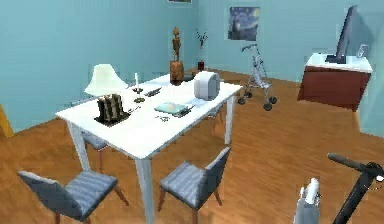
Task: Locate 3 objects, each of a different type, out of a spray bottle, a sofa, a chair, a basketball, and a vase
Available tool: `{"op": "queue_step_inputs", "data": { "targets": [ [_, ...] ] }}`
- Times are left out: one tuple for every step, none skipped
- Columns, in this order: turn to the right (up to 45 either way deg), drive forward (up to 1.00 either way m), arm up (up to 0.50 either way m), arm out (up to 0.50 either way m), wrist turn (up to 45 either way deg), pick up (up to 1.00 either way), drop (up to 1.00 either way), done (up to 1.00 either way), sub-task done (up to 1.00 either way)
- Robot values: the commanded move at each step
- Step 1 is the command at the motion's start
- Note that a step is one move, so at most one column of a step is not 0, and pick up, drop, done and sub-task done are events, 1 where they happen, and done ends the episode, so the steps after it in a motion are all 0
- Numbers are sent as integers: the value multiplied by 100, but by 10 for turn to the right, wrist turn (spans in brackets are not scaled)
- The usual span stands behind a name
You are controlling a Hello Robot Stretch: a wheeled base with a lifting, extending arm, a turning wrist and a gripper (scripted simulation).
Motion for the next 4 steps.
{"op": "queue_step_inputs", "data": {
  "targets": [
    [0, 0, 0, 0, 0, 0, 0, 0, 100],
    [-450, 0, 0, 0, 0, 0, 0, 0, 0],
    [-450, 0, 0, 0, 0, 0, 0, 0, 0],
    [-450, 0, 0, 0, 0, 0, 0, 0, 0]
  ]
}}
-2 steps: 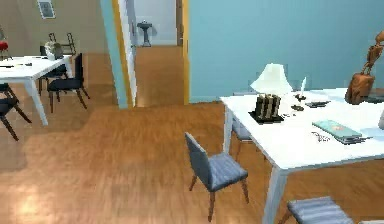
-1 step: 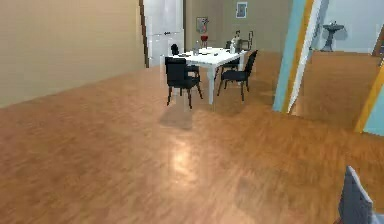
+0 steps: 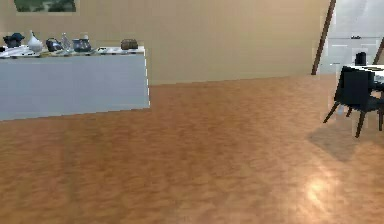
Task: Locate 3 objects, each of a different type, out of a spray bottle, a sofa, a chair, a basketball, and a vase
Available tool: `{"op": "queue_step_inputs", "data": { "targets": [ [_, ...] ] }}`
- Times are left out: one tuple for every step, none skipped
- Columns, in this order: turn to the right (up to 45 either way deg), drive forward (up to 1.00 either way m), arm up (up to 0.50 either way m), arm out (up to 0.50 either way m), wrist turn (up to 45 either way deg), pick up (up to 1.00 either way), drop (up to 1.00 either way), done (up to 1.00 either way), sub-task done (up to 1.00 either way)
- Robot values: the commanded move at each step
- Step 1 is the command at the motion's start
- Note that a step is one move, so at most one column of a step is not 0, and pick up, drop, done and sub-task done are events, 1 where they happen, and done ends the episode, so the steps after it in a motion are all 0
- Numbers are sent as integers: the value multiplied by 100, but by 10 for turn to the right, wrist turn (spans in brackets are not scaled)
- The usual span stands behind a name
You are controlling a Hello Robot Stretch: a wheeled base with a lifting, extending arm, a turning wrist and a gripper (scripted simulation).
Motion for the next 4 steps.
{"op": "queue_step_inputs", "data": {
  "targets": [
    [-300, 0, 0, 0, 0, 0, 0, 0, 0],
    [0, 100, 0, 0, 0, 0, 0, 0, 0],
    [0, 100, 0, 0, 0, 0, 0, 0, 0],
    [0, 80, 0, 0, 0, 0, 0, 0, 0]
  ]
}}
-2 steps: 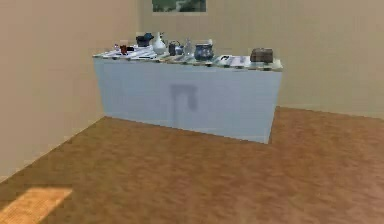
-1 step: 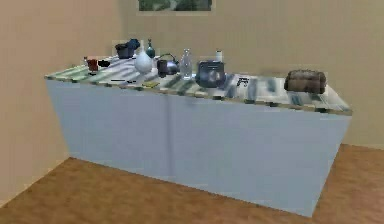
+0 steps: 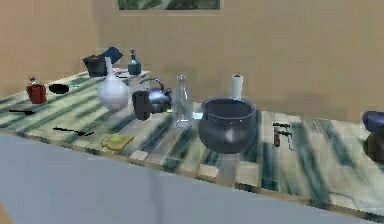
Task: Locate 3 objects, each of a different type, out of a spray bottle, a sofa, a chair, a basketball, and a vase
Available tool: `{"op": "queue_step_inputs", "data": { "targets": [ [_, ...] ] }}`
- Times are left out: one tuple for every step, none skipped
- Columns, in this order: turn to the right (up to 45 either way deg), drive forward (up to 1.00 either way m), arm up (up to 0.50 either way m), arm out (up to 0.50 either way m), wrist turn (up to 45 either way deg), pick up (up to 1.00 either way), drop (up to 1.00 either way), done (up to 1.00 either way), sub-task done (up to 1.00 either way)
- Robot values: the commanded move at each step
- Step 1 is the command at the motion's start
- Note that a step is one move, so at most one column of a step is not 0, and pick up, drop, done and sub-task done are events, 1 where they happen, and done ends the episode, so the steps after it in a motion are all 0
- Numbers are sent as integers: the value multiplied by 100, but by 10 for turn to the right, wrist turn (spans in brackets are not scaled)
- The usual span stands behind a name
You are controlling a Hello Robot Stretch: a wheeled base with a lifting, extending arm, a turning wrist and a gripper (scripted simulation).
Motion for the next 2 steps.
{"op": "queue_step_inputs", "data": {
  "targets": [
    [-210, 0, 0, 0, 0, 0, 0, 0, 0],
    [0, 0, 0, 0, 0, 0, 0, 100, 0]
  ]
}}
